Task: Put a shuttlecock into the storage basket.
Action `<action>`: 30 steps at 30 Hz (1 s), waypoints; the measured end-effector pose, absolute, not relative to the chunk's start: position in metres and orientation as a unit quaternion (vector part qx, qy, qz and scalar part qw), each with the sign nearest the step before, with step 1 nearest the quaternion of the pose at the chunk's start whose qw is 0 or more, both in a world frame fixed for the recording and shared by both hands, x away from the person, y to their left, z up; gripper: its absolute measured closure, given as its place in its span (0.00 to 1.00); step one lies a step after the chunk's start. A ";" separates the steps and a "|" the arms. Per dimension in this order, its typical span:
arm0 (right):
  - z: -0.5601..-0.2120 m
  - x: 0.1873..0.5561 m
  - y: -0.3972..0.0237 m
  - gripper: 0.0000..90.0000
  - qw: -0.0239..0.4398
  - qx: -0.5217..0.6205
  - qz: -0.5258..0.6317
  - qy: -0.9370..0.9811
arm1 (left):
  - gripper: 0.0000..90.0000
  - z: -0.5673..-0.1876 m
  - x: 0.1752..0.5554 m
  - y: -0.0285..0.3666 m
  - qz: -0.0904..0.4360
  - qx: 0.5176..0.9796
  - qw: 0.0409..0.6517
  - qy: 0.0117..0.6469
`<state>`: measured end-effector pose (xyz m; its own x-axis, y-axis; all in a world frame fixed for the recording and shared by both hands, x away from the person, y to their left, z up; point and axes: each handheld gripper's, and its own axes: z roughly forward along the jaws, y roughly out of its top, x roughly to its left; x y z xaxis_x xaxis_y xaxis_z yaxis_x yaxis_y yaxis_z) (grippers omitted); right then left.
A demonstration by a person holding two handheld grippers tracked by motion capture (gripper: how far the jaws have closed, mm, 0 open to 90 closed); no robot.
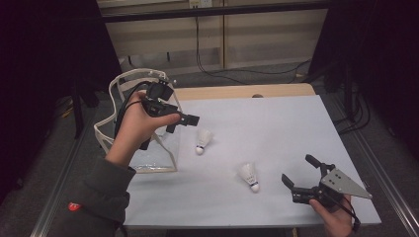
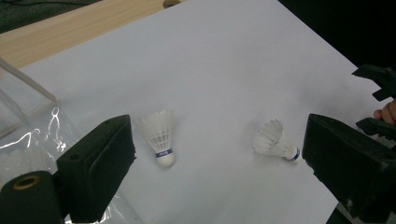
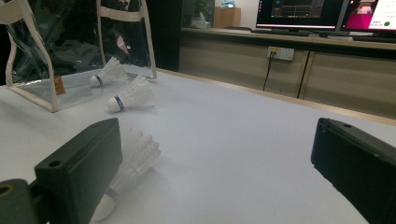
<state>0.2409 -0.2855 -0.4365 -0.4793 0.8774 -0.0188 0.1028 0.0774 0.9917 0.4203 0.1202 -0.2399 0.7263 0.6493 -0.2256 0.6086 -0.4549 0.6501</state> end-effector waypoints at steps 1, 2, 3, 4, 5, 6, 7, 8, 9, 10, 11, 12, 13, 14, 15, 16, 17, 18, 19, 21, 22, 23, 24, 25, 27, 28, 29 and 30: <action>-0.436 0.241 -0.286 0.02 0.344 0.378 0.564 0.649 | 0.10 -0.241 0.420 0.120 0.026 0.853 0.370 0.369; -0.436 0.241 -0.286 0.02 0.344 0.378 0.564 0.649 | 0.10 -0.241 0.420 0.120 0.026 0.853 0.369 0.367; -0.436 0.241 -0.286 0.02 0.344 0.378 0.564 0.649 | 0.10 -0.243 0.419 0.119 0.025 0.853 0.371 0.366; -0.436 0.241 -0.286 0.02 0.344 0.377 0.564 0.649 | 0.10 -0.244 0.418 0.118 0.025 0.852 0.372 0.368; -0.437 0.241 -0.286 0.02 0.343 0.378 0.565 0.649 | 0.10 -0.244 0.418 0.118 0.024 0.853 0.372 0.367; -0.437 0.241 -0.285 0.02 0.343 0.378 0.565 0.649 | 0.10 -0.245 0.417 0.117 0.024 0.854 0.371 0.365; -0.437 0.241 -0.285 0.02 0.343 0.377 0.564 0.649 | 0.10 -0.246 0.417 0.117 0.022 0.855 0.370 0.362; -0.437 0.241 -0.285 0.02 0.342 0.378 0.564 0.650 | 0.10 -0.246 0.416 0.116 0.020 0.855 0.370 0.362; -0.437 0.241 -0.285 0.02 0.342 0.377 0.564 0.650 | 0.10 -0.247 0.416 0.116 0.021 0.856 0.370 0.360; -0.437 0.241 -0.285 0.02 0.343 0.377 0.564 0.649 | 0.10 -0.247 0.415 0.115 0.020 0.855 0.372 0.362; -0.437 0.241 -0.285 0.02 0.343 0.377 0.564 0.649 | 0.10 -0.248 0.415 0.115 0.020 0.857 0.370 0.359; -0.437 0.241 -0.284 0.02 0.342 0.377 0.564 0.649 | 0.09 -0.249 0.415 0.114 0.018 0.856 0.371 0.360; -0.437 0.241 -0.284 0.02 0.343 0.377 0.564 0.650 | 0.09 -0.250 0.414 0.114 0.018 0.857 0.370 0.358; -0.437 0.241 -0.284 0.02 0.342 0.377 0.565 0.649 | 0.09 -0.251 0.414 0.113 0.017 0.855 0.372 0.361; -0.437 0.241 -0.284 0.02 0.343 0.377 0.564 0.649 | 0.09 -0.252 0.413 0.113 0.016 0.856 0.371 0.359; -0.437 0.241 -0.285 0.02 0.343 0.377 0.564 0.650 | 0.09 -0.253 0.413 0.112 0.017 0.856 0.371 0.359; -0.437 0.241 -0.285 0.02 0.343 0.377 0.564 0.649 | 0.09 -0.254 0.413 0.112 0.015 0.860 0.367 0.355; -0.437 0.241 -0.285 0.02 0.344 0.376 0.564 0.650 | 0.09 -0.255 0.413 0.112 0.015 0.861 0.365 0.354; -0.437 0.241 -0.285 0.02 0.343 0.377 0.564 0.650 | 0.09 -0.256 0.413 0.111 0.015 0.862 0.364 0.353; -0.436 0.241 -0.285 0.02 0.344 0.377 0.564 0.649 | 0.09 -0.259 0.412 0.110 0.014 0.861 0.366 0.354; -0.436 0.241 -0.285 0.02 0.343 0.377 0.564 0.650 | 0.09 -0.260 0.412 0.110 0.014 0.861 0.365 0.353; -0.436 0.241 -0.285 0.02 0.343 0.377 0.564 0.650 | 0.09 -0.261 0.411 0.110 0.014 0.863 0.363 0.351; -0.436 0.241 -0.285 0.02 0.343 0.377 0.564 0.650 | 0.08 -0.262 0.411 0.109 0.011 0.861 0.365 0.353; -0.436 0.241 -0.285 0.02 0.343 0.377 0.564 0.650 | 0.08 -0.264 0.410 0.108 0.011 0.863 0.364 0.351; -0.436 0.241 -0.285 0.02 0.343 0.377 0.564 0.650 | 0.08 -0.266 0.409 0.107 0.011 0.864 0.362 0.348; -0.436 0.241 -0.285 0.02 0.344 0.377 0.564 0.650 | 0.08 -0.267 0.409 0.107 0.011 0.865 0.362 0.347; -0.436 0.241 -0.285 0.02 0.344 0.376 0.564 0.650 | 0.08 -0.268 0.408 0.106 0.009 0.864 0.363 0.348; -0.436 0.241 -0.284 0.02 0.344 0.376 0.564 0.649 | 0.08 -0.269 0.408 0.106 0.007 0.866 0.362 0.345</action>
